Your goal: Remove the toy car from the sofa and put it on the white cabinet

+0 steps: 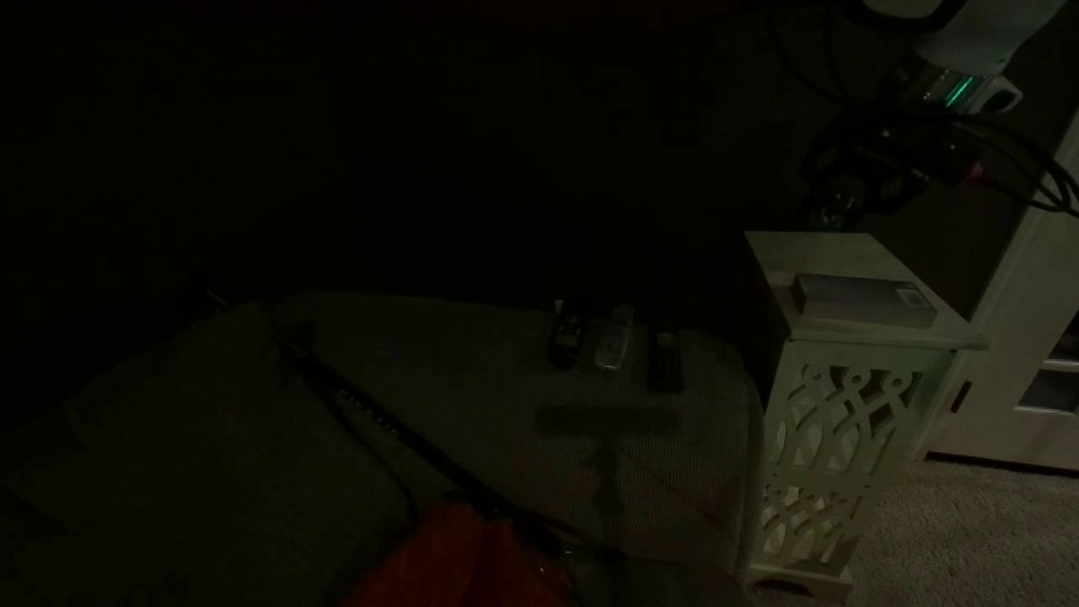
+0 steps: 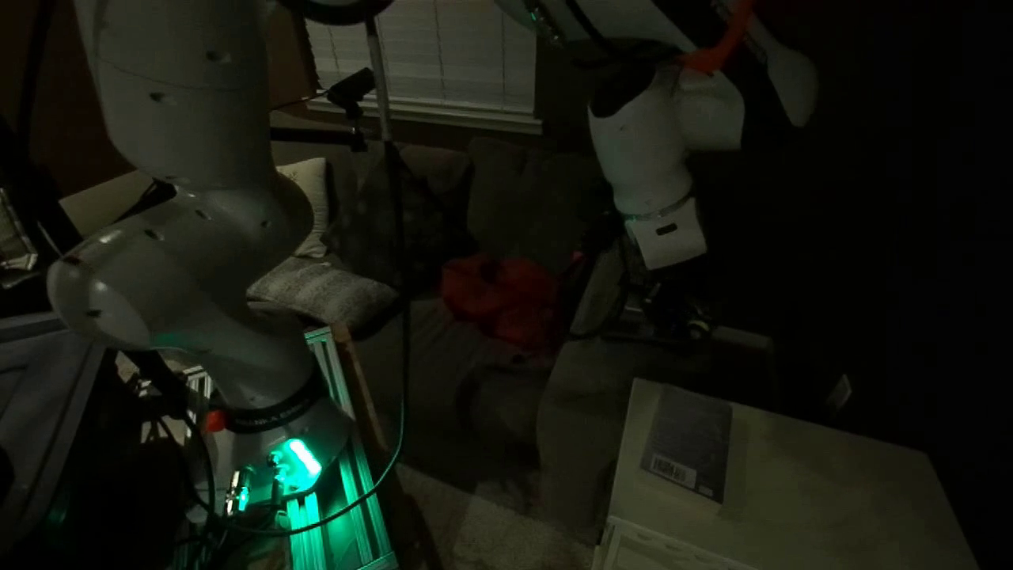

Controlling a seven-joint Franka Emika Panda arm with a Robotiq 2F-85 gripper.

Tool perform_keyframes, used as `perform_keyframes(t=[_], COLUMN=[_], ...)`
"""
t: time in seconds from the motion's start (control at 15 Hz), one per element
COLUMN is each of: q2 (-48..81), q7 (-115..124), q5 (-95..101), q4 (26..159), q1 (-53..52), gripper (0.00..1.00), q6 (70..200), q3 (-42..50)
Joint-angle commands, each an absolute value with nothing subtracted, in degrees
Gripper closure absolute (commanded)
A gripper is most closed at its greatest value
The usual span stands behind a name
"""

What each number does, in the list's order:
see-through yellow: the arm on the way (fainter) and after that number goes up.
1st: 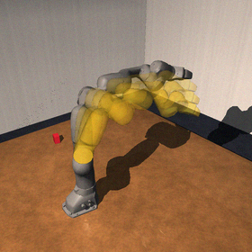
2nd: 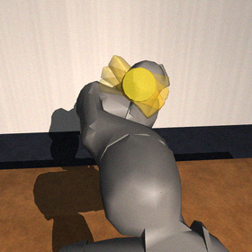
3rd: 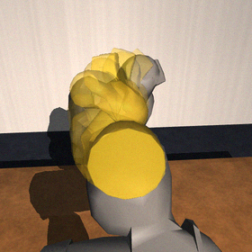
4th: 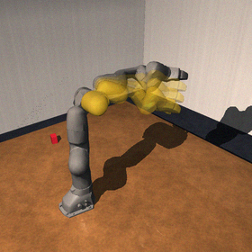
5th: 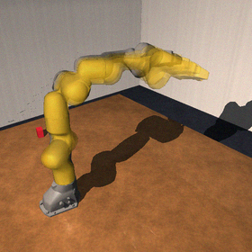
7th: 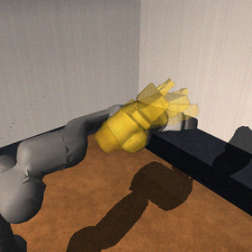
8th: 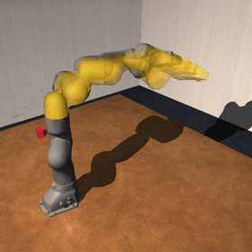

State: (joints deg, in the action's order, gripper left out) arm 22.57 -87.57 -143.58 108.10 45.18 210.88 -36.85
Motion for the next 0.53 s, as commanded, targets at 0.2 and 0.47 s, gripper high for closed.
perform_keyframes(t=[0.2,0.47], q2=[31.8,38.7], q7=[-77.4,-67.5], q5=[-142.5,-139.7], q4=[85.4,74.2], q1=[44.5,39.1], gripper=[0.6,0.6], q6=[219.7,224.1], q3=[-33.6,-26.6])
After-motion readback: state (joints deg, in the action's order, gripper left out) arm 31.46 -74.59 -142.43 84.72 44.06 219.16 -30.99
